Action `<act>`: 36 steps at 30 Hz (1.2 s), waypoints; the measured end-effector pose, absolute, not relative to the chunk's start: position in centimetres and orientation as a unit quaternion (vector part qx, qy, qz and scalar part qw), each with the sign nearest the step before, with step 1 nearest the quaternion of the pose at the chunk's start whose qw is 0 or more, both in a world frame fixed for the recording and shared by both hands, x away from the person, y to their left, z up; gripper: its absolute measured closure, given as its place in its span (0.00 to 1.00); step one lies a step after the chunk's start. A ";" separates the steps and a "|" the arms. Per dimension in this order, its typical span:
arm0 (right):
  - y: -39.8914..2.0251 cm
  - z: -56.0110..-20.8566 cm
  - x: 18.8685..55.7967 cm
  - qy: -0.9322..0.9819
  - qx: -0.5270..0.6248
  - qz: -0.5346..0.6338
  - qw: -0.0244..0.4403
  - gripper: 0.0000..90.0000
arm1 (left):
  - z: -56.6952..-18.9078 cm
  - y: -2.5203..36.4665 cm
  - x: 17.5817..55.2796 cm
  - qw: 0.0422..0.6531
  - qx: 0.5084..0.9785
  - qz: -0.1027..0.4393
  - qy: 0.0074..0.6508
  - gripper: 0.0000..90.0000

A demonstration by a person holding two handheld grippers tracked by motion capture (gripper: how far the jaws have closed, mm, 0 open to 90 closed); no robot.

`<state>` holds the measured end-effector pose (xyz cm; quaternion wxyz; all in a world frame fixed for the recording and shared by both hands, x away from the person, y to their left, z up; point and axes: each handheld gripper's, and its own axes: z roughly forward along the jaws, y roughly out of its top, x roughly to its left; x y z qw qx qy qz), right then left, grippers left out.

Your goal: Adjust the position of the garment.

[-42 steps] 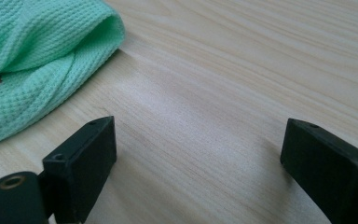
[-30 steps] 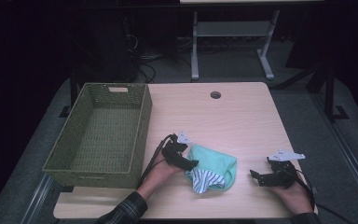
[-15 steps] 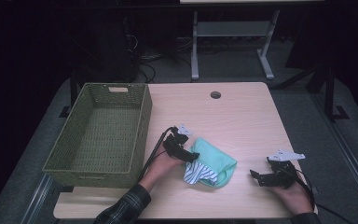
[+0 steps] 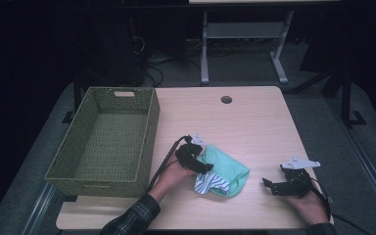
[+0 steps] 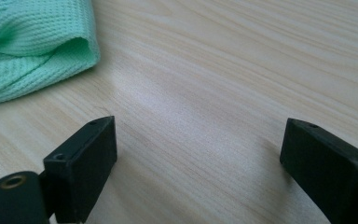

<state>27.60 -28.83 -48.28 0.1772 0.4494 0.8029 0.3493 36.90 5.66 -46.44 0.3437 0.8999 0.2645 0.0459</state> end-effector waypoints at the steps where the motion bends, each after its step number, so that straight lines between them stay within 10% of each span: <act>1: -28.8 -48.3 27.6 0.803 0.449 0.349 0.177 0.11 | -46.4 5.7 36.9 0.341 0.902 0.044 0.259 0.34; 17: -28.8 -48.3 27.6 0.803 0.449 0.349 0.177 0.11 | -46.1 5.4 37.2 0.338 0.910 0.024 0.240 0.87; 36: -28.8 -48.3 27.6 0.803 0.450 0.349 0.177 0.11 | -42.5 5.9 36.6 0.345 0.907 -0.005 0.240 0.93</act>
